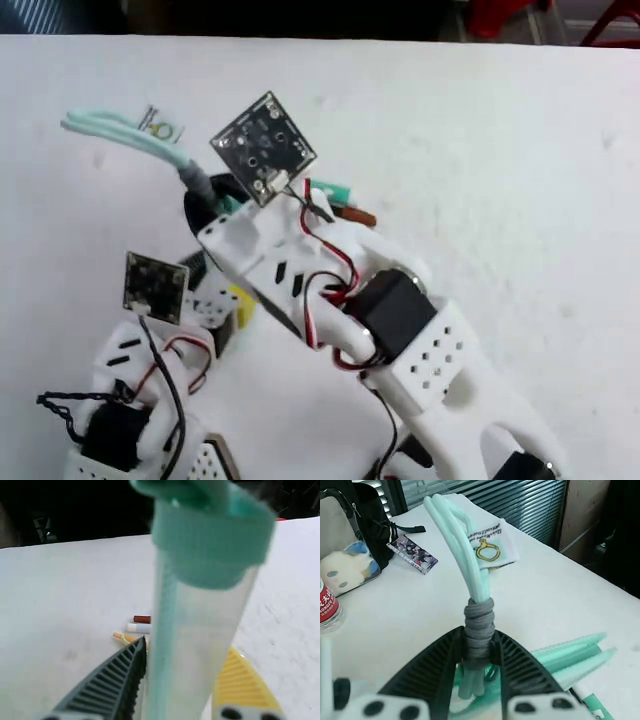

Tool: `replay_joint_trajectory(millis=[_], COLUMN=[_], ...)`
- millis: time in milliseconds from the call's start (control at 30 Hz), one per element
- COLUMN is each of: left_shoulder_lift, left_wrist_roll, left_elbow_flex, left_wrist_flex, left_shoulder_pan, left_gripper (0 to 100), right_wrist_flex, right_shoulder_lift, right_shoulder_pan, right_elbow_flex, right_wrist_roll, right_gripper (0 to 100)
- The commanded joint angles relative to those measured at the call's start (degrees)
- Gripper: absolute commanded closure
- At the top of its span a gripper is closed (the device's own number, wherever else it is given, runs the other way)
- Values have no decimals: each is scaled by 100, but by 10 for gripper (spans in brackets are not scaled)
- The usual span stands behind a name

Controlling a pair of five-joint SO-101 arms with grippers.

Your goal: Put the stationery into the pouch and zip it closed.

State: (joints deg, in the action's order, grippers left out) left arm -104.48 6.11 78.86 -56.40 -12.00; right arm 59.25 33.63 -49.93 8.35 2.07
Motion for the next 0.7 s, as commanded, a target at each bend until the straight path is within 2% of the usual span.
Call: replay_joint_trajectory(millis=[0, 267, 400, 500, 633, 667], left_shoulder_lift=[-31, -31, -31, -31, -31, -31], left_wrist_roll=[114, 70, 53, -229, -580, -677], left_elbow_flex=[-185, 88, 141, 88, -352, -501], left_wrist_flex=[431, 1081, 1090, 818, 97, -141], left_shoulder_pan=[488, 84, -13, -4, 22, 22], left_gripper=[782, 823, 823, 832, 973, 983], right_wrist_flex=[180, 268, 251, 251, 251, 251], right_shoulder_lift=[347, 356, 347, 347, 347, 347], right_shoulder_pan=[-75, -163, -163, -163, -127, -127], right_elbow_flex=[-70, -62, -53, -70, -62, -53], right_wrist_roll=[-53, -62, -62, -62, -9, -9], right_gripper=[982, 982, 982, 982, 982, 982])
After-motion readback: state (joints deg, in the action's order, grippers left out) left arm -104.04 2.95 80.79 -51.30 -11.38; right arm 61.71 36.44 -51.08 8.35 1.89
